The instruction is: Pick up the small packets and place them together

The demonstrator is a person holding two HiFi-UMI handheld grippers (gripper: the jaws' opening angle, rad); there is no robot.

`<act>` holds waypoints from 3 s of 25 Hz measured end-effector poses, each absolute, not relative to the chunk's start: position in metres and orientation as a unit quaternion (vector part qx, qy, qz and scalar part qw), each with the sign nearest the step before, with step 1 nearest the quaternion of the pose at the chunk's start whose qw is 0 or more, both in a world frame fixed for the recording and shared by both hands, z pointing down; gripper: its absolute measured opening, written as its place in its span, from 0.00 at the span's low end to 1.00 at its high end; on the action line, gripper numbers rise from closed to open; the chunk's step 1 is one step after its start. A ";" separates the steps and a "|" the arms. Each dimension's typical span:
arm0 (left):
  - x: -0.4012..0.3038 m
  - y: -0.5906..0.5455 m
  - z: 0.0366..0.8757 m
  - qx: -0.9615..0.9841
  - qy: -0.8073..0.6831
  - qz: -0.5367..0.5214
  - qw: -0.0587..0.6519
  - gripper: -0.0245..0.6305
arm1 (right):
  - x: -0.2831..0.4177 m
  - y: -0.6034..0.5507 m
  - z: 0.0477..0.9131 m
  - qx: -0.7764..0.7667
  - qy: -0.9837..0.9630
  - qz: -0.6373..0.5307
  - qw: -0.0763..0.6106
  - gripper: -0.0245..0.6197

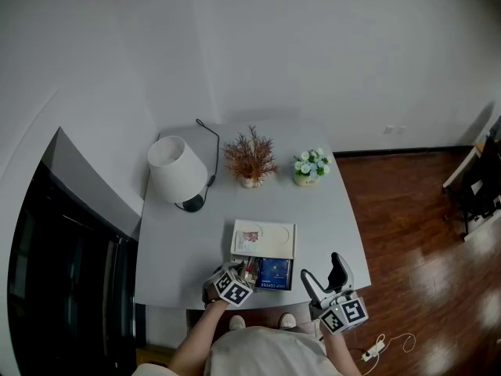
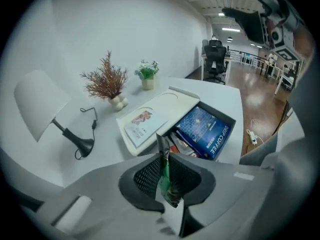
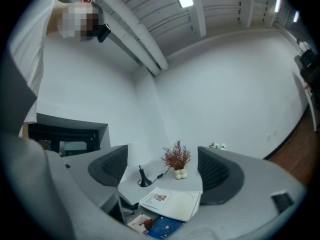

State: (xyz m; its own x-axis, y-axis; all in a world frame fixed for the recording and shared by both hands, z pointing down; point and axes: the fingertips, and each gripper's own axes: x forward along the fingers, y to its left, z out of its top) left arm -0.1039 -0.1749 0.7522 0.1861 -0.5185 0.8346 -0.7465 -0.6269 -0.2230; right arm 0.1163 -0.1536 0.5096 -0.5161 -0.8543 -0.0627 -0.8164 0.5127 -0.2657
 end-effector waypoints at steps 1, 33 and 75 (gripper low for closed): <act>-0.104 -0.173 0.742 0.764 -0.424 0.472 0.118 0.11 | 0.115 -0.154 0.510 -0.481 0.866 -0.102 0.093 0.71; 0.048 -0.275 0.763 0.804 -0.276 0.513 0.122 0.28 | 0.202 -0.142 0.514 -0.543 0.824 -0.115 0.110 0.71; -0.147 -0.132 0.506 0.777 -0.628 -0.010 0.036 0.64 | 0.071 -0.162 0.497 -0.436 0.898 -0.040 0.051 0.71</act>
State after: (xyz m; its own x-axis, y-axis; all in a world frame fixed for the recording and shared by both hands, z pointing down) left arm -0.1473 -0.1316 0.5063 0.2101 -0.9773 0.0291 -0.9758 -0.2077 0.0679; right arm 0.0710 -0.1622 0.4967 -0.6150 -0.7865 -0.0566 -0.7784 0.6170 -0.1158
